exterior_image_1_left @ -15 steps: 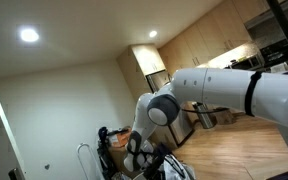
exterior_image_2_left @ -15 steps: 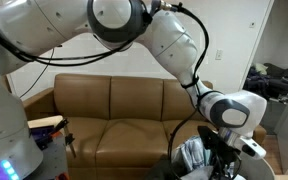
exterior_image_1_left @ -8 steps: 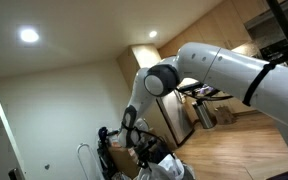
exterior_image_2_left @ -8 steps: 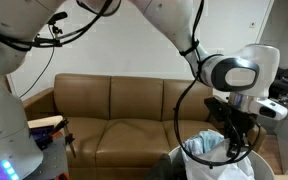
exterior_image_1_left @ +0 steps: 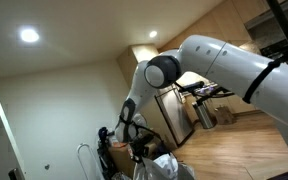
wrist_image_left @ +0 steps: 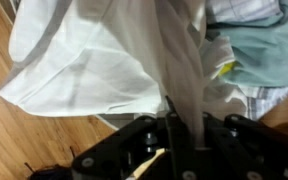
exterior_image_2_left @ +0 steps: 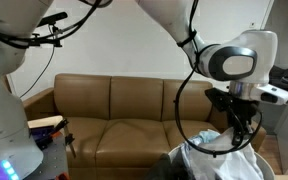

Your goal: Pick up one clothe and put it on the couch

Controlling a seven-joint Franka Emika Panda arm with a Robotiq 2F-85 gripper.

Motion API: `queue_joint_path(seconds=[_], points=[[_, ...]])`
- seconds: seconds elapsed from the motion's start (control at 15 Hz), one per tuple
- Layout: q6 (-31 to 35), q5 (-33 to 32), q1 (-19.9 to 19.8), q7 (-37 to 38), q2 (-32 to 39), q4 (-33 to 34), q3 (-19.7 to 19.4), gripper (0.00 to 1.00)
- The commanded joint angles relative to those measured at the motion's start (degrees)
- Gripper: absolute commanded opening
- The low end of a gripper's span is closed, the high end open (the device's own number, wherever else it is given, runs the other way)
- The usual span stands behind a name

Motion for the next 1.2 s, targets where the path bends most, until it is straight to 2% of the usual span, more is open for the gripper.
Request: queue_joint_path(seconds=[0.0,0.2,0.27,0.47,0.53,0.6,0.73,0.8,1.13], points=[[7.7,-2.1,1.9,-1.5,-11.5,-7.9,0.0,0.03],[13.7,-3.9,3.6,-3.4,-19.7,-13.4,0.7,0.02],[9.5,-2.6,2.3,-1.4,-12.3,-6.2,0.6,0.07],[10.9,-3.2,3.6,-1.7,-18.1,-10.5,0.8,0.07],[10.9,-3.2,3.7,-1.8,-18.6,-11.2,0.8,0.02],[11.8,-3.0,4.0,-2.3,-19.1,-11.5,1.4,0.02],[16.7,-4.8,6.2,-2.7,-21.9,-13.2,2.6,0.02],[17.5,-7.4,8.6,-0.4,-23.4,-13.9,2.6,0.02],[22.9,-16.6,16.7,0.8,-24.4,-12.8,5.7,0.02]])
